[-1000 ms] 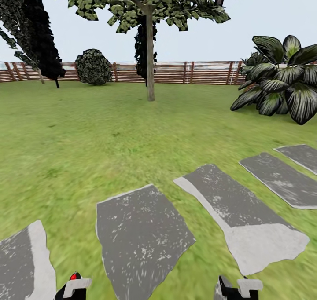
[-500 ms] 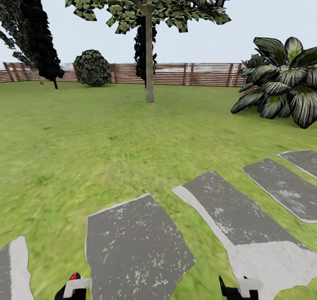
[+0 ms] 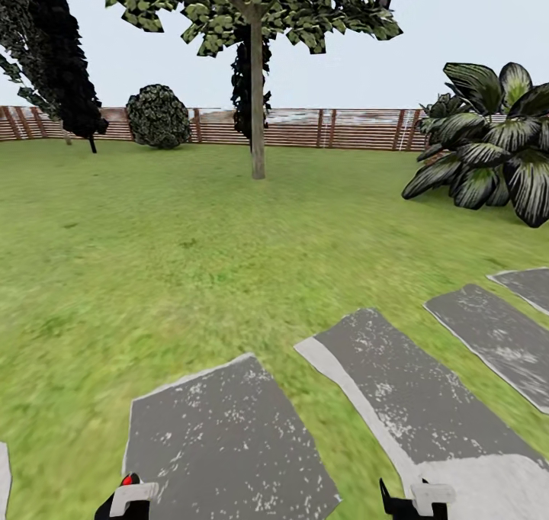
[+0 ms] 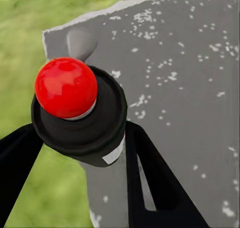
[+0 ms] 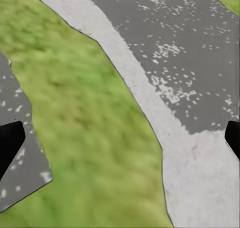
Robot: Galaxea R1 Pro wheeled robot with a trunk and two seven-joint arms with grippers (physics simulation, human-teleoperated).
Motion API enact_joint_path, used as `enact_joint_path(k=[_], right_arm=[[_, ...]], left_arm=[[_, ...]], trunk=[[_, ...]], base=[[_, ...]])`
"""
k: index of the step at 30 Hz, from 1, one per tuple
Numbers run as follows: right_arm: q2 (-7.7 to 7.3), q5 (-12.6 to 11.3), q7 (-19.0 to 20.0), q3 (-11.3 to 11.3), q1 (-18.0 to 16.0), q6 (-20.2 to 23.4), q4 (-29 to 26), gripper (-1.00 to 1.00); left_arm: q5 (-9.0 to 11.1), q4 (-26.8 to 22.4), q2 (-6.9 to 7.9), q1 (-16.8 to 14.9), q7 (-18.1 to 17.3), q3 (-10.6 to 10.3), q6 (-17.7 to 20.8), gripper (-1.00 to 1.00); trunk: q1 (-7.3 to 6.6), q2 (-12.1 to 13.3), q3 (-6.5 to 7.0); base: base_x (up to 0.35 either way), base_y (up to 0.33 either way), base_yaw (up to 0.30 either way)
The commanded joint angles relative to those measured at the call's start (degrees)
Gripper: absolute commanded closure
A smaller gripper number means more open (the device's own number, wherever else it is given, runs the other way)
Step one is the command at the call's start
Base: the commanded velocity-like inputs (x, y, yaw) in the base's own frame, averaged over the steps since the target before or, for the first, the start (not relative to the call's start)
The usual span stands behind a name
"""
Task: In the garden, pick up the pesticide atomizer on the floor and spray pesticide onto both trees until each tree trunk is fully covered.
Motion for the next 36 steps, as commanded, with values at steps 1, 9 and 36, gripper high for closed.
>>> enact_joint_path(k=[1,9,36], right_arm=[[0.0,0.0,0.0,0.0,-0.01,0.0,0.0,-1.0],[0.0,0.0,0.0,0.0,0.0,-0.01,0.0,-1.0],[0.0,0.0,0.04,0.0,0.02,0.0,0.0,-1.0]], left_arm=[[0.0,0.0,0.0,0.0,0.0,0.0,-0.01,1.0],[0.0,0.01,0.0,0.0,0.0,0.0,-0.03,1.0],[0.0,-0.08,0.0,0.0,0.0,0.0,-0.07,1.0]], trunk=[[0.0,0.0,0.0],[0.0,0.0,0.0],[0.0,0.0,0.0]], base=[[0.335,-0.075,0.0],[0.335,-0.075,0.0],[0.335,-0.075,0.0]])
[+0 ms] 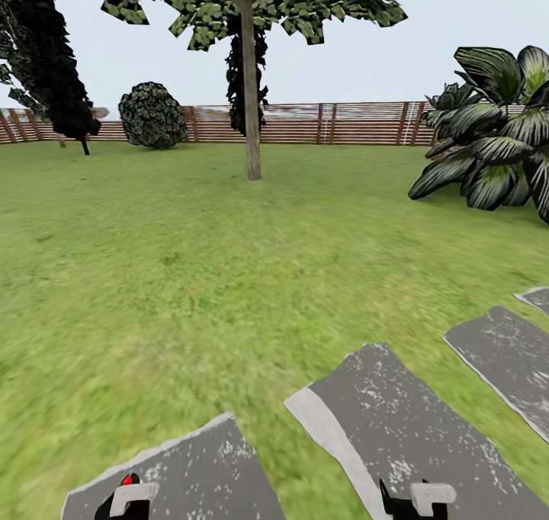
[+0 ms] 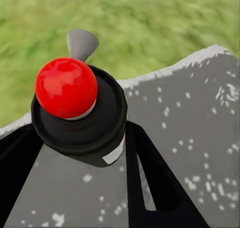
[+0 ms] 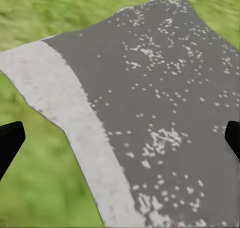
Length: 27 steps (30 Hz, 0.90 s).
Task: In the garden, pick up the pesticide atomizer on the floor and spray pesticide onto both trees until each tree trunk is fully covered.
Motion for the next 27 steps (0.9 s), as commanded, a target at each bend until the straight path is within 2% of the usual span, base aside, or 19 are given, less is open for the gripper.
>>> enact_joint_path(k=[1,27], right_arm=[[0.0,0.0,-0.01,0.0,0.01,0.0,0.0,-1.0],[0.0,0.0,0.05,0.0,-0.02,0.0,-0.09,-1.0]], left_arm=[[0.0,-0.01,0.02,0.0,0.0,0.0,0.0,1.0],[0.0,-0.01,0.01,0.0,0.0,0.0,0.0,1.0]], trunk=[[0.0,0.0,0.0],[0.0,0.0,0.0]], base=[[0.335,-0.075,0.0],[0.335,-0.075,0.0]])
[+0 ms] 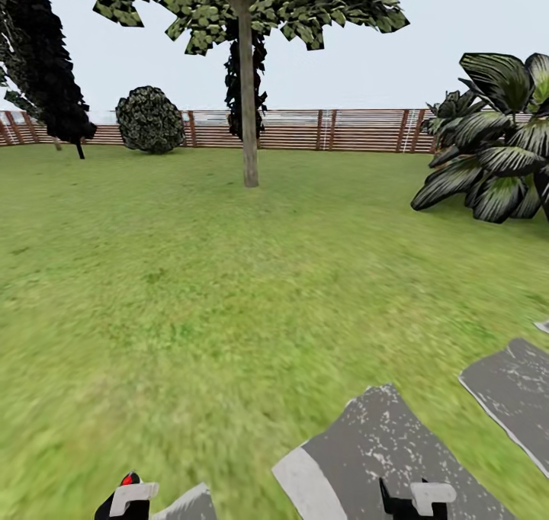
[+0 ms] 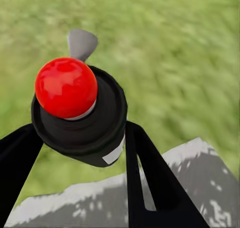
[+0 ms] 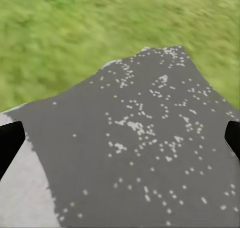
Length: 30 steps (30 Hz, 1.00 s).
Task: In the garden, pick up the pesticide atomizer on the floor and spray pesticide onto both trees until each tree trunk is fully covered.
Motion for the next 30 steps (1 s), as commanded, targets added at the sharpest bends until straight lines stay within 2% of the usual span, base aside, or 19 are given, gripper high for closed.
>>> enact_joint_path(k=[1,24,30], right_arm=[[0.0,0.0,-0.01,0.0,-0.01,0.0,0.0,-1.0],[0.0,0.01,-0.03,0.0,0.0,0.0,0.07,-1.0],[0.0,0.06,-0.09,0.0,0.0,0.02,0.09,-1.0]], left_arm=[[0.0,-0.01,0.0,0.0,0.0,0.0,0.0,1.0],[0.0,0.02,0.07,0.0,0.0,0.0,0.06,1.0],[0.0,0.08,0.08,0.0,0.0,0.0,0.09,1.0]], trunk=[[0.0,0.0,0.0],[0.0,0.0,0.0],[0.0,0.0,0.0]], base=[[0.335,-0.075,0.0],[0.335,-0.075,0.0],[0.335,-0.075,0.116]])
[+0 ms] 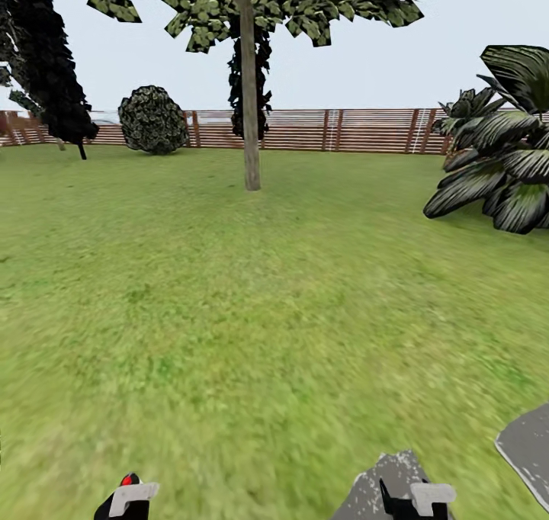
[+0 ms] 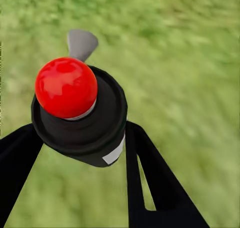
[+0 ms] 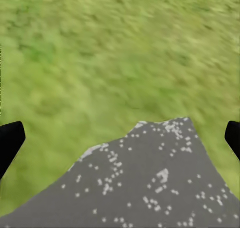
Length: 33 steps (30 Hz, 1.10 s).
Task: In the garden, pick up the pesticide atomizer on the floor and spray pesticide onto both trees until each tree trunk is fully covered.
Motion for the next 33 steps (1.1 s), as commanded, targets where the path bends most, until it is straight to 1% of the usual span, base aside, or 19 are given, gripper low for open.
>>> enact_joint_path(k=[1,10,33], right_arm=[[0.0,0.01,0.03,0.0,0.01,-0.01,0.0,-1.0],[0.0,-0.03,0.03,0.0,0.01,-0.01,0.0,-1.0],[0.0,0.01,0.06,0.0,-0.01,0.0,0.0,-1.0]], left_arm=[[0.0,-0.01,0.0,0.0,0.0,0.0,0.0,1.0],[0.0,0.0,0.0,0.0,0.0,0.0,0.0,1.0],[0.0,-0.07,0.03,0.0,0.0,0.0,-0.05,1.0]], trunk=[[0.0,0.0,0.0],[0.0,0.0,0.0],[0.0,0.0,0.0]], base=[[0.335,-0.075,0.23],[0.336,-0.022,0.212],[0.339,0.0,0.004]])
